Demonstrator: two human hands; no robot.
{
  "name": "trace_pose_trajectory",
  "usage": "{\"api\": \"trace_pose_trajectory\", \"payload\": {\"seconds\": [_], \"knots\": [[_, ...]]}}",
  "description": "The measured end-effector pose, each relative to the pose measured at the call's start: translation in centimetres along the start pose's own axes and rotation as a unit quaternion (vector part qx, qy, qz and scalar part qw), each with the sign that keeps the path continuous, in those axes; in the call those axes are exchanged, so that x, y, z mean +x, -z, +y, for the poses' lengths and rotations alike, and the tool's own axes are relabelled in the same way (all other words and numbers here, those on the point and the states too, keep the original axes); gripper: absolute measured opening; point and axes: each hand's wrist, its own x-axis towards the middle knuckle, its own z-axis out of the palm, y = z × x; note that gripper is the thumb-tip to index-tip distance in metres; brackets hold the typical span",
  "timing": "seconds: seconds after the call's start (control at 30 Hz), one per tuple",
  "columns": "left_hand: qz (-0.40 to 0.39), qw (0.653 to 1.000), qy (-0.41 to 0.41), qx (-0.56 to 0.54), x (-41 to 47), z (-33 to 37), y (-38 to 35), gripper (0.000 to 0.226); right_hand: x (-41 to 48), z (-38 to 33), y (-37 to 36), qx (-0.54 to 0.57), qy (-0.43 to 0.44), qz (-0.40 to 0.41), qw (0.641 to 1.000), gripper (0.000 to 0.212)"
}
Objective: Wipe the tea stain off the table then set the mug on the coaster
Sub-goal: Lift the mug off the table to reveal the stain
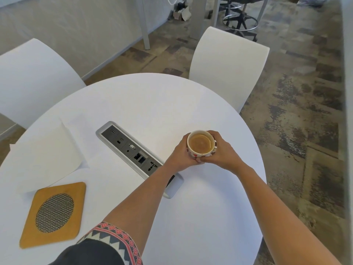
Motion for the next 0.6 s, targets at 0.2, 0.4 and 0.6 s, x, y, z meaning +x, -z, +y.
{"api": "trace_pose_trajectory", "payload": {"seconds": [0.2, 0.4, 0.6], "knots": [[-0.027, 0.999, -0.023, -0.003, -0.1, 0.1, 0.2, 0.088, -0.2, -0.6, -0.1, 0.043, 0.026, -0.016, 0.999, 0.073], [-0.106, 0.993, -0.001, 0.060, -0.3, 0.1, 2.1, 0.102, -0.4, -0.8, -0.2, 0.036, 0.031, -0.035, 0.998, 0.071], [-0.078, 0.986, 0.031, 0.146, -1.6, -0.3, 5.0, 0.071, -0.2, -1.8, -0.7, -0.076, 0.010, 0.048, 0.996, 0.070]]}}
